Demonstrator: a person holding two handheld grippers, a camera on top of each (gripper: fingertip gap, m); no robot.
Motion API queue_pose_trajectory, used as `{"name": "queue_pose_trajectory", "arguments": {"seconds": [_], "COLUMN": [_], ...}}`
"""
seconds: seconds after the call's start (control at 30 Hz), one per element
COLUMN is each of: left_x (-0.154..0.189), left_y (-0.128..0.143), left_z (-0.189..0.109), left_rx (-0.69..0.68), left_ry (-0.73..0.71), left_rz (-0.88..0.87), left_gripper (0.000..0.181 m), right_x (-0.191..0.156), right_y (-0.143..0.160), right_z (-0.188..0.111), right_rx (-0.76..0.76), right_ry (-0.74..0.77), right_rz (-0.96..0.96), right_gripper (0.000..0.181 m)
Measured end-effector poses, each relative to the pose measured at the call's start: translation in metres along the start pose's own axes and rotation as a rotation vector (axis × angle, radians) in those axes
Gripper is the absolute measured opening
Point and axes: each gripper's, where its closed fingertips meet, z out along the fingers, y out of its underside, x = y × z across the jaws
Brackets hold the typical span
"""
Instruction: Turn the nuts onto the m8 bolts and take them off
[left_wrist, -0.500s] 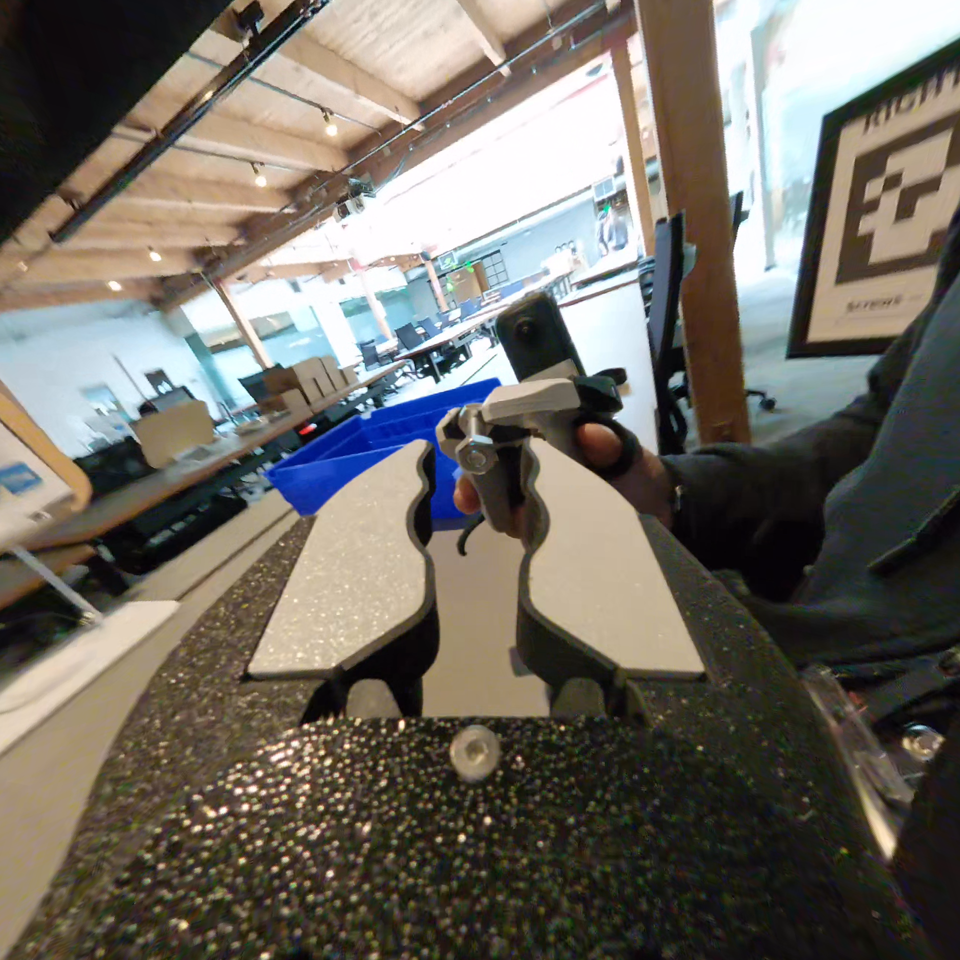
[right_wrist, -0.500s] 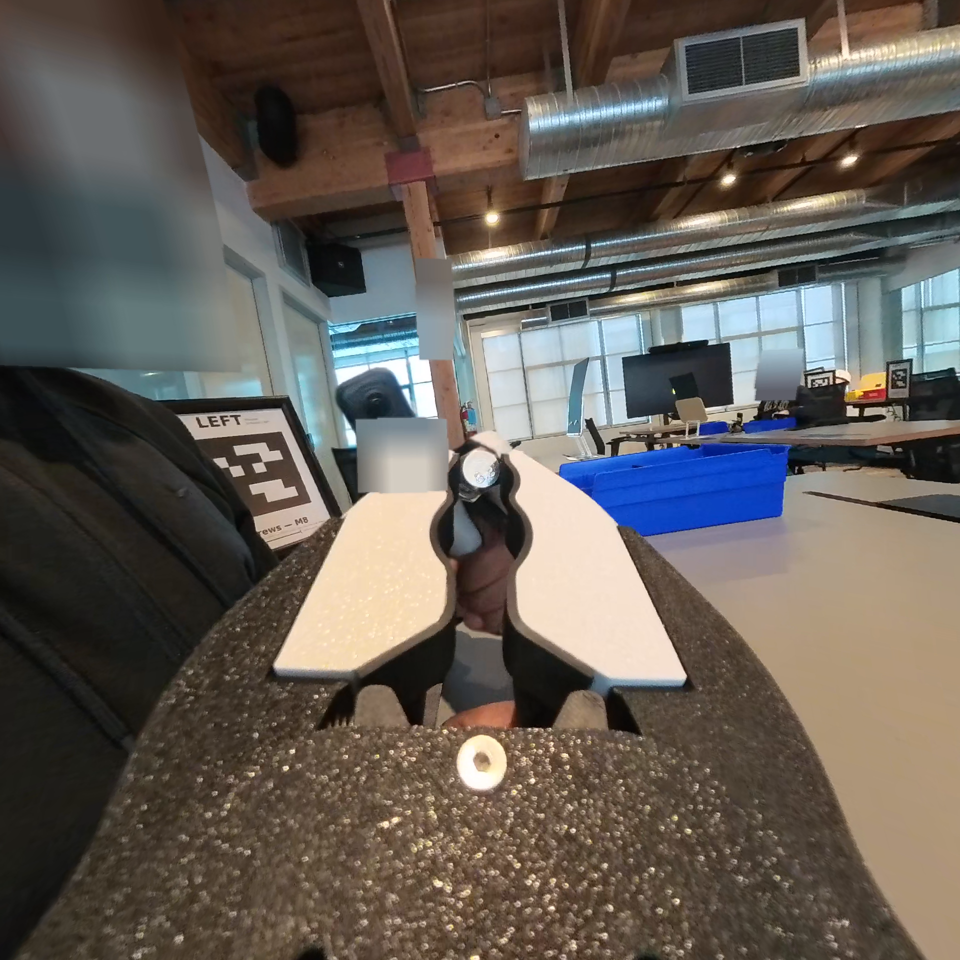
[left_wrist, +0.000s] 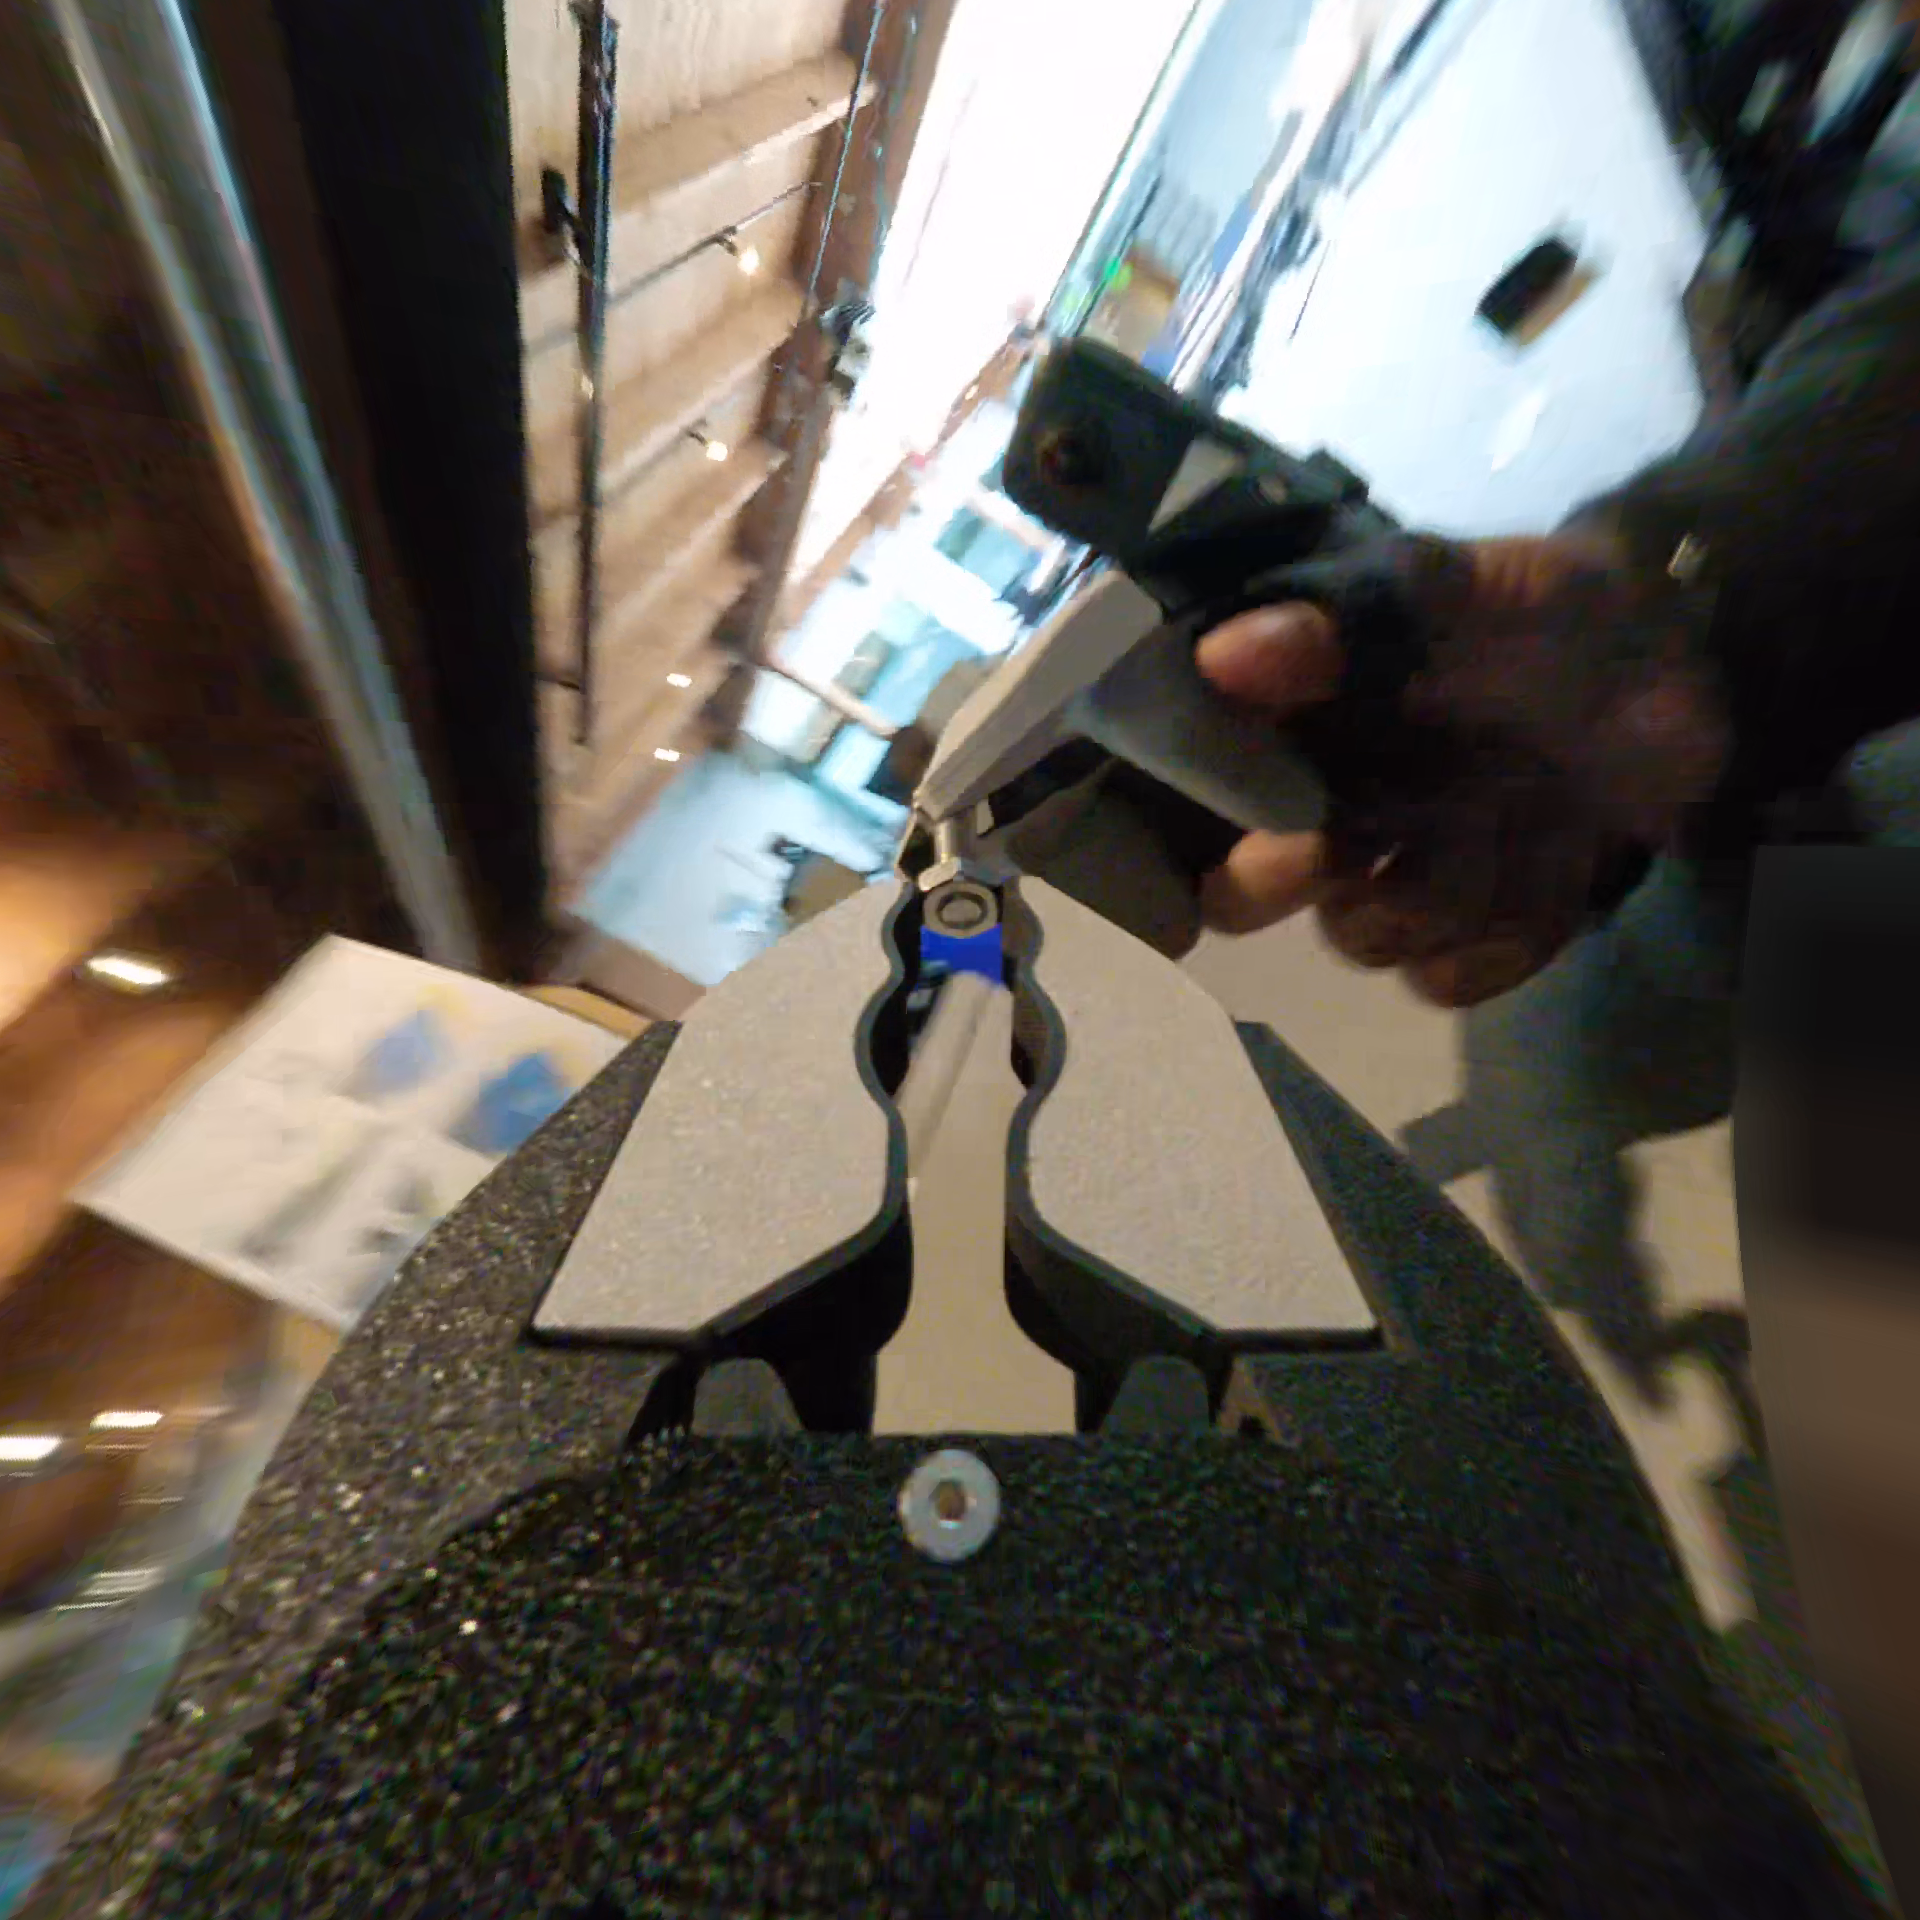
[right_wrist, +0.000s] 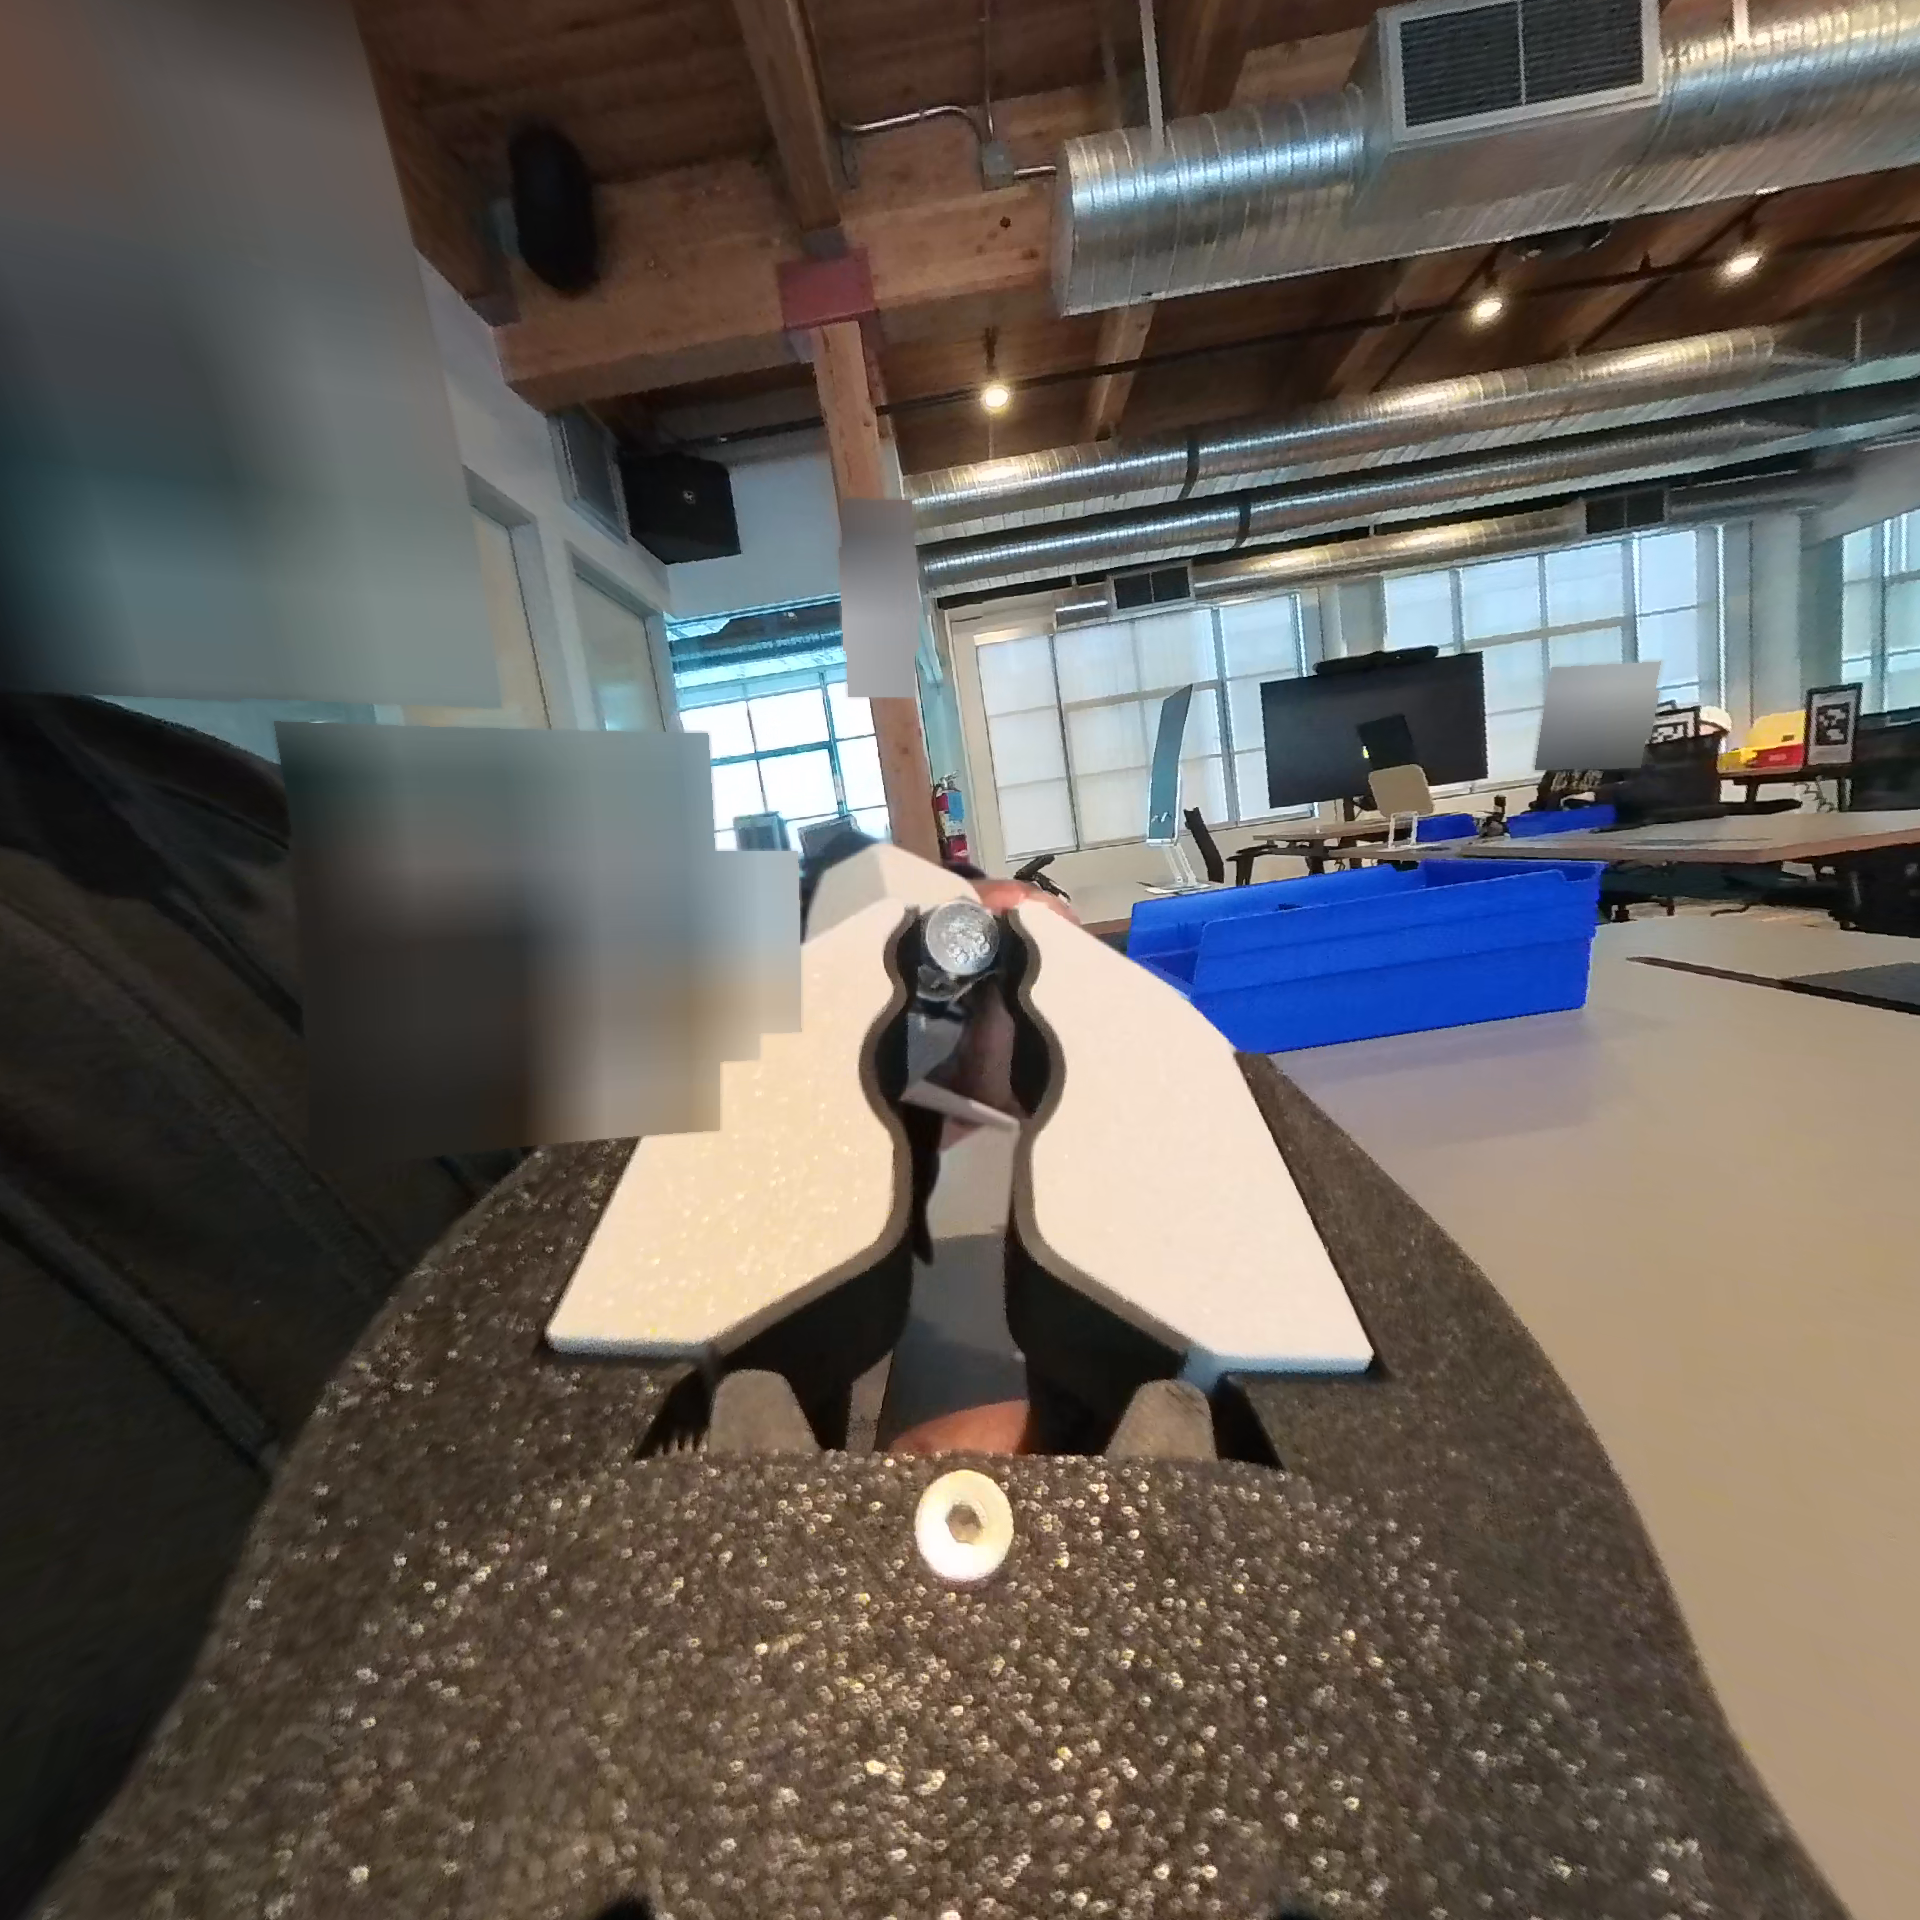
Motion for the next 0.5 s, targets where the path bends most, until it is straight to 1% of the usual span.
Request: {"name": "queue_pose_trajectory", "arguments": {"seconds": [0.03,0.07,0.1,0.13,0.23,0.3,0.4,0.5], "left_x": [-0.001,-0.001,0.0,0.001,-0.001,-0.008,-0.007,0.001], "left_y": [0.0,0.0,-0.002,-0.004,-0.008,-0.009,-0.01,-0.009], "left_z": [-0.001,-0.001,-0.001,-0.002,-0.004,-0.005,-0.003,0.001], "left_rx": [-0.02,-0.025,-0.007,0.029,0.109,0.143,0.167,0.147], "left_ry": [-0.02,-0.022,-0.006,0.019,0.106,0.119,0.168,0.223], "left_rz": [0.082,0.086,0.029,-0.067,-0.414,-0.587,-0.754,-0.831], "left_gripper": [0.014,0.014,0.016,0.02,0.03,0.031,0.03,0.029], "right_x": [0.0,0.0,0.0,0.0,0.002,0.002,0.002,0.002], "right_y": [0.0,0.0,0.0,-0.001,-0.006,-0.006,-0.006,-0.005], "right_z": [0.0,0.0,0.0,0.0,-0.003,-0.003,-0.003,-0.003], "right_rx": [-0.002,-0.002,0.001,0.008,0.032,0.035,0.03,0.028], "right_ry": [0.0,0.0,0.001,0.005,0.012,0.015,0.015,0.017], "right_rz": [-0.004,-0.007,-0.009,-0.008,0.001,-0.004,-0.009,-0.012], "right_gripper": [0.015,0.015,0.014,0.014,0.014,0.015,0.015,0.015]}}
